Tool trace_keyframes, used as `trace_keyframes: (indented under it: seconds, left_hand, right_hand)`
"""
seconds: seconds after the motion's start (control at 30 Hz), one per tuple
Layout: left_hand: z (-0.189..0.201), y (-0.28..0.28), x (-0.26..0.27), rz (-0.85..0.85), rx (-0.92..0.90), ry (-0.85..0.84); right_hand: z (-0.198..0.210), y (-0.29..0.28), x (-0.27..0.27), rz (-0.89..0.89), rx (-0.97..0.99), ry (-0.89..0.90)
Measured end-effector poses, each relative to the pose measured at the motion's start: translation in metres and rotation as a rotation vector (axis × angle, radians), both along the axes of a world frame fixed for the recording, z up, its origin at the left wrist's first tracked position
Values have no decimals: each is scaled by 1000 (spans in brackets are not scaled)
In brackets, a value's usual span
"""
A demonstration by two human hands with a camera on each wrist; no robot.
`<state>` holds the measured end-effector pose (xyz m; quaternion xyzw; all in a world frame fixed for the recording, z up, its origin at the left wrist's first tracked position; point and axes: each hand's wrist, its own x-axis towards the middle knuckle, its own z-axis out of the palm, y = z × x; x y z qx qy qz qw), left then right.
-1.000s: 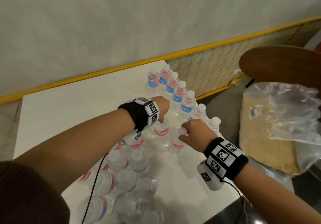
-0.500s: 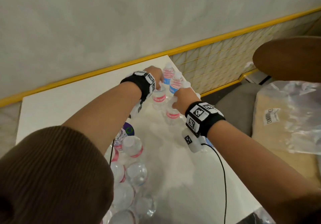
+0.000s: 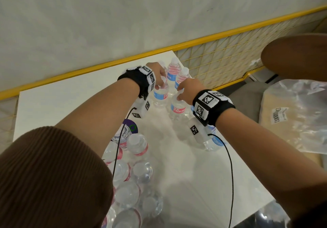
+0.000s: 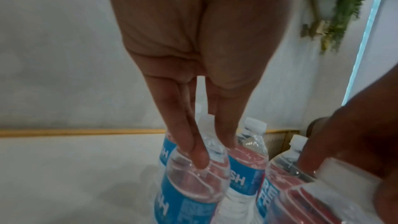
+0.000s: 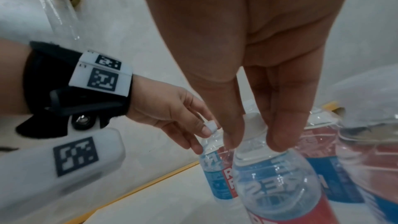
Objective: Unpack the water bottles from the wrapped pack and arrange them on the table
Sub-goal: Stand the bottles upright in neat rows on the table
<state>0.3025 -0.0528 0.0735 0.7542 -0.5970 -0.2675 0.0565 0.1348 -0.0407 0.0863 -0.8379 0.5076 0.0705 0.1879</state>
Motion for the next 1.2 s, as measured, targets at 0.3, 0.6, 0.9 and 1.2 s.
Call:
trace_keyframes:
  seconds: [0.3,0.6,0.9,1.2]
  left_hand:
    - [-14,4,6,92,-51,186]
    - [-17,9,13,-1,-121,62]
    - [-18,8,17,-11,-120,131]
    - [-19,8,13,-16,-132,80]
  right_hand:
    - [7,1,4,-44,-17,52]
    - [6,4,9,-85,-41,116]
    - [12,6,5,-40,-58,143]
    - [4,6,4,-97,-57,62]
